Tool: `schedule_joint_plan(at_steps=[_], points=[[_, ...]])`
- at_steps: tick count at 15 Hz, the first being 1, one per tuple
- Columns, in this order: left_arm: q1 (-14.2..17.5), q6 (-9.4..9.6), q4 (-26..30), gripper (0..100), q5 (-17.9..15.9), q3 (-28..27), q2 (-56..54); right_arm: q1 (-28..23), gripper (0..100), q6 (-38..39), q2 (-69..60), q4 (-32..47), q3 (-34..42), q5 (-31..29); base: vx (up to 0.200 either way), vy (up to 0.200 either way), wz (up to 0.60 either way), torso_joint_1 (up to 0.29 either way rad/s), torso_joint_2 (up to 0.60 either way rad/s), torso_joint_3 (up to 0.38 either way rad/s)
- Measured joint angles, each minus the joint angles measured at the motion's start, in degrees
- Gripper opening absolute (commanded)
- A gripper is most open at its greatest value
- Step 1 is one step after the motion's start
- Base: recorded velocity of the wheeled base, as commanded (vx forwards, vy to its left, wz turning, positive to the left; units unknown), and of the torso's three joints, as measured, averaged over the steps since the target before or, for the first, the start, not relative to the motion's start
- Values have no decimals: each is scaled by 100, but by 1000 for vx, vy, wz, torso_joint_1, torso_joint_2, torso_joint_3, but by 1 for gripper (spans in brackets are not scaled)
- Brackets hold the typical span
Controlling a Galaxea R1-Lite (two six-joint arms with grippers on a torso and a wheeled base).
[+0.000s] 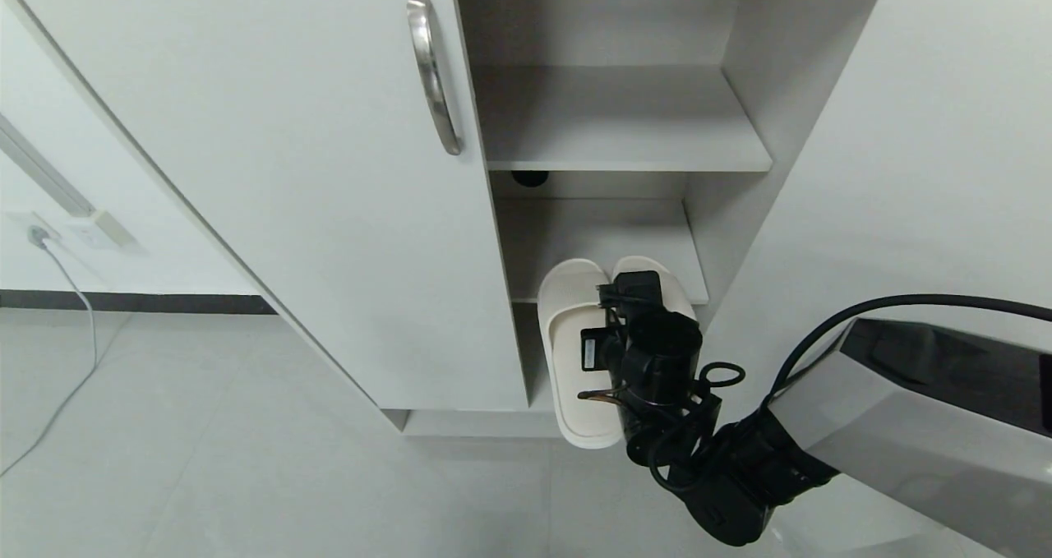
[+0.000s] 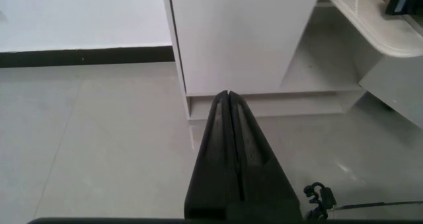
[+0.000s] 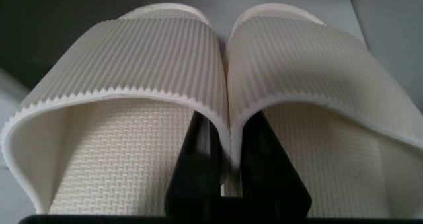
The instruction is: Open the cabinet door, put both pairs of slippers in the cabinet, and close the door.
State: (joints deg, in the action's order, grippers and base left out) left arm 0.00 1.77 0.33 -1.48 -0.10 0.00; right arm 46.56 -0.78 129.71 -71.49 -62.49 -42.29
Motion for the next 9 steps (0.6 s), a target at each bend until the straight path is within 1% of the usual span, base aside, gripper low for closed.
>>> schedule_joint_plan(at_steps=[1, 7, 9], points=[[0, 0, 2, 0, 0, 0, 0, -11, 0, 2, 0, 11, 0, 0, 200, 0, 0, 2, -2, 2], [0, 1, 0, 0, -2, 0, 0, -119, 0, 0, 30, 60, -96, 1, 0, 0, 0, 0, 0, 0], [-2, 1, 2, 0, -2, 0, 0, -286, 0, 2, 160, 158, -399, 9, 0, 0, 0, 0, 0, 0]])
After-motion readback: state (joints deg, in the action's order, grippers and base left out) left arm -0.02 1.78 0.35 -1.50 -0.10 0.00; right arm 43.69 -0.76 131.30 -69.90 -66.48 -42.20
